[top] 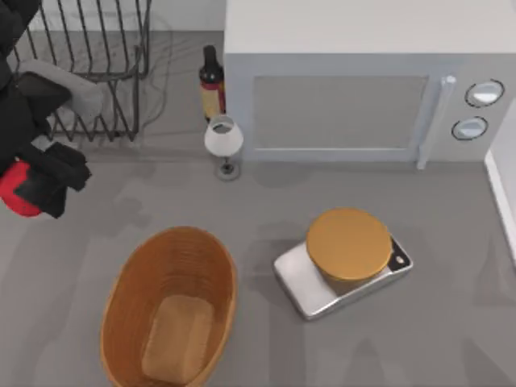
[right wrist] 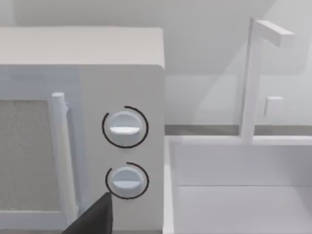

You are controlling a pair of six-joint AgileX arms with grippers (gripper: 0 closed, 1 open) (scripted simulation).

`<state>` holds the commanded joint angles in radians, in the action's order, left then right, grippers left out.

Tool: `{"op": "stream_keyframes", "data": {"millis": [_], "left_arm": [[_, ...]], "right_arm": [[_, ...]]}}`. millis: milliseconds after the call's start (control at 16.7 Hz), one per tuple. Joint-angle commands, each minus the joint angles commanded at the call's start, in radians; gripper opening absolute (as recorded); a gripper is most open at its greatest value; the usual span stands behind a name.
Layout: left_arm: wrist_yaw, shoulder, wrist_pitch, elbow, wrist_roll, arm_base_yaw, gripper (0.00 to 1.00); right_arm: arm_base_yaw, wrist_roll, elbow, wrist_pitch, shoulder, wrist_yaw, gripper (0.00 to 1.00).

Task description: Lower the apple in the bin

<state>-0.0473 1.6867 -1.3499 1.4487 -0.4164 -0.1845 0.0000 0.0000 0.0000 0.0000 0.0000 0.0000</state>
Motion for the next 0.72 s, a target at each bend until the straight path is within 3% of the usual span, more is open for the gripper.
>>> {"op": "stream_keyframes", "data": {"millis": [420,720], "left_arm": [[-0.037,-0.091,0.019,-0.090,0.739,-0.305,0.00],[-0.044,-0.158,0.051,-0.132,1.003,-0.437,0.00]], "right_arm": [[0.000,0.000,0.000,0.000,0.000,0.000,1.00],[0.000,0.000,0.000,0.000,0.000,0.000,1.00]]}}
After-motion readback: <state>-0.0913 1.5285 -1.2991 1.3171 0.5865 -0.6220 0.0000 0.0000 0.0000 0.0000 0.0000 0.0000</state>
